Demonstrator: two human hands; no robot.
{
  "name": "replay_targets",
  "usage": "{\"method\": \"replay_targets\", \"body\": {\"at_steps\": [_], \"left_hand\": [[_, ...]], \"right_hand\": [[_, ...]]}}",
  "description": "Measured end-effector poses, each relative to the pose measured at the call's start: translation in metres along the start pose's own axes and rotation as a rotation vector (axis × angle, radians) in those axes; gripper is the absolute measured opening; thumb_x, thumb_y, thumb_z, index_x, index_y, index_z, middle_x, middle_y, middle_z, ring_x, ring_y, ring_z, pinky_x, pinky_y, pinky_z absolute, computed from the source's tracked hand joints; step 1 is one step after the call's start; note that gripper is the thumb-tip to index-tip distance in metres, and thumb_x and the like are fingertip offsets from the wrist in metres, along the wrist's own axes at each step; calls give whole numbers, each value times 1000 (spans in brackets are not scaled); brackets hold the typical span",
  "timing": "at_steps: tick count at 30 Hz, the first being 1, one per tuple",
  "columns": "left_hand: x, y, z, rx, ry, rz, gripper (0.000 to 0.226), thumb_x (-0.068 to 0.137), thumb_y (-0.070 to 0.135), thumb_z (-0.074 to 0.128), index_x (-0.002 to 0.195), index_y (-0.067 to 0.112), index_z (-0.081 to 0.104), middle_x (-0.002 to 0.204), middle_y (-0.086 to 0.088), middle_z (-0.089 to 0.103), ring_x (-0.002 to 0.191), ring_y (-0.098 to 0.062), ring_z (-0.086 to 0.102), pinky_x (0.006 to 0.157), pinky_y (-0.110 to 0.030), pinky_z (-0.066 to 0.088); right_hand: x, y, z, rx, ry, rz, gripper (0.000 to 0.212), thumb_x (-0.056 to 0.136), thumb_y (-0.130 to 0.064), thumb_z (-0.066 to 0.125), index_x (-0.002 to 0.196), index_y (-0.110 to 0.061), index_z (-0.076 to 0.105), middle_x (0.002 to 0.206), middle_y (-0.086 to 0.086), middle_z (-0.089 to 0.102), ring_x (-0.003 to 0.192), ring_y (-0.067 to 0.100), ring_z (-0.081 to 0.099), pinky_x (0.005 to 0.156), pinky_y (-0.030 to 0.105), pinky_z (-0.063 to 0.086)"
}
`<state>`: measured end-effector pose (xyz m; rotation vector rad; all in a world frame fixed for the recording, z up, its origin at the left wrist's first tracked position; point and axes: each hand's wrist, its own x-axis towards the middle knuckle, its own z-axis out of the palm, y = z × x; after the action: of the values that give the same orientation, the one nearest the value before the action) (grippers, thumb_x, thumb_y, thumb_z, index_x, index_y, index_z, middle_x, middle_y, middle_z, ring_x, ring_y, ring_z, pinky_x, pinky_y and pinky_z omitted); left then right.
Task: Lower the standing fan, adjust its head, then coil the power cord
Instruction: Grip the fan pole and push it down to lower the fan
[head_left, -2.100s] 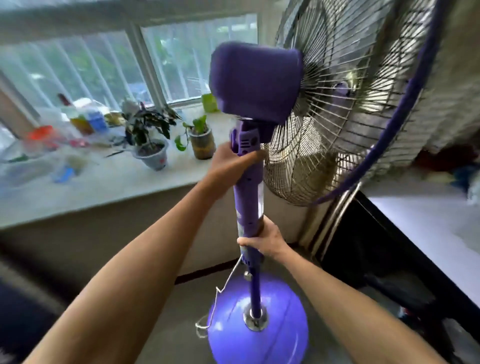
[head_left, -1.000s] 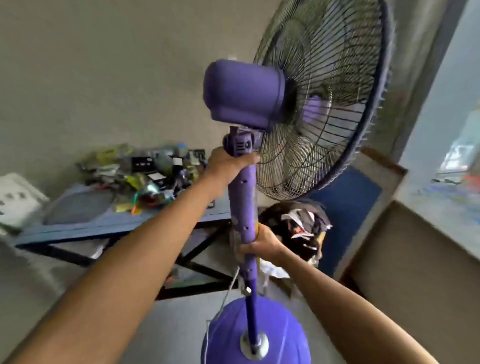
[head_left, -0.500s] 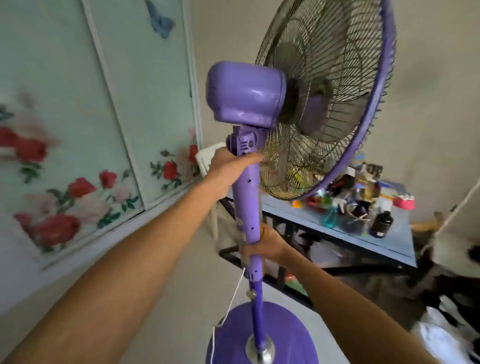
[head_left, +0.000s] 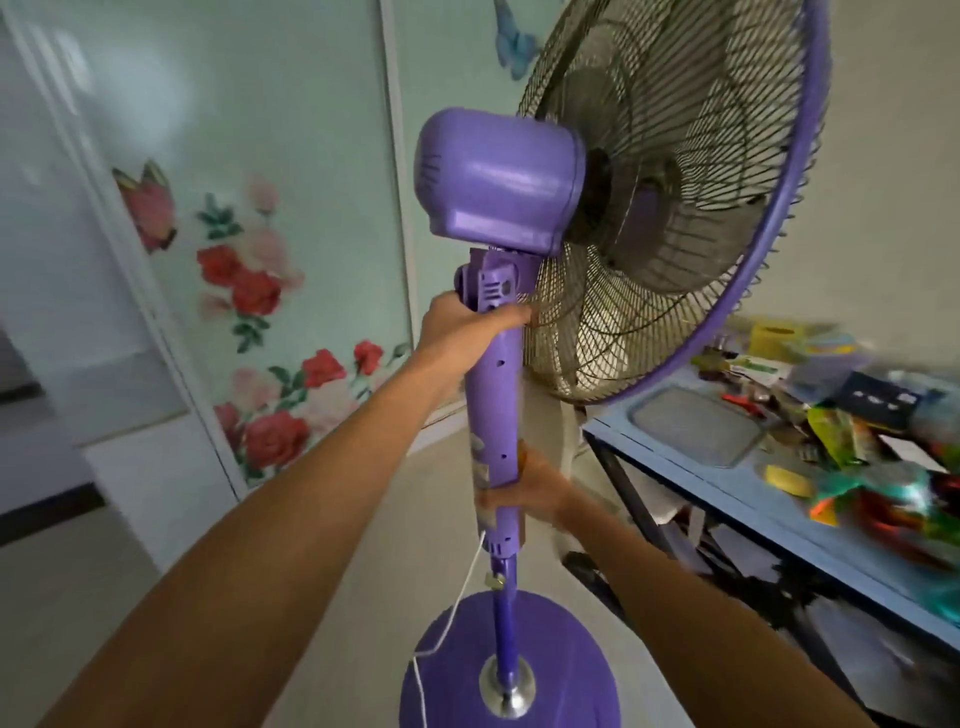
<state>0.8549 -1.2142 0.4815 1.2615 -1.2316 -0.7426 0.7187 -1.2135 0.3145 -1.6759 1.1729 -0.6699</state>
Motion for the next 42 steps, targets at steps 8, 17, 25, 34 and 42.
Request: {"method": "replay_targets", "body": {"at_steps": [8,17,25,34,42], "left_hand": [[156,-57,-15,25,45,4,29,49,44,85,72,28,75,72,8,77,65,-9,72,56,-20,52],[356,-114,-17,-5,38,-32,32,50,36,86,76,22,74,68,8,76,60,-10,72,51,-18,51],[554,-188,-2,-61,-66,-29,37,41,39,84,72,23,76,74,-1,78,70,-22,74,67,-35,61],[749,-225,41,-71,-227,-5,41,43,41,84,79,23,76,79,0,78,74,-20,75,71,-34,61],[922,-280,130,-39,-302,-26,31,50,33,85,78,23,75,78,0,78,72,-18,74,67,-31,58]], "right_hand": [[186,1,-5,-37,-84,-22,56,67,-11,87,116,-15,62,108,9,73,101,27,70,89,45,61],[382,-4,-25,-76,-60,4,66,66,-22,89,124,-16,58,117,8,68,110,28,65,97,49,57],[576,15,-47,-59,33,64,76,54,-31,89,121,-21,56,115,6,69,108,27,67,95,50,58],[760,20,-105,-18,181,144,67,62,-19,92,120,-14,58,116,10,69,107,30,67,92,51,59],[926,70,-190,15,240,184,69,60,-27,94,120,-18,60,114,4,71,105,24,69,92,46,60]]}}
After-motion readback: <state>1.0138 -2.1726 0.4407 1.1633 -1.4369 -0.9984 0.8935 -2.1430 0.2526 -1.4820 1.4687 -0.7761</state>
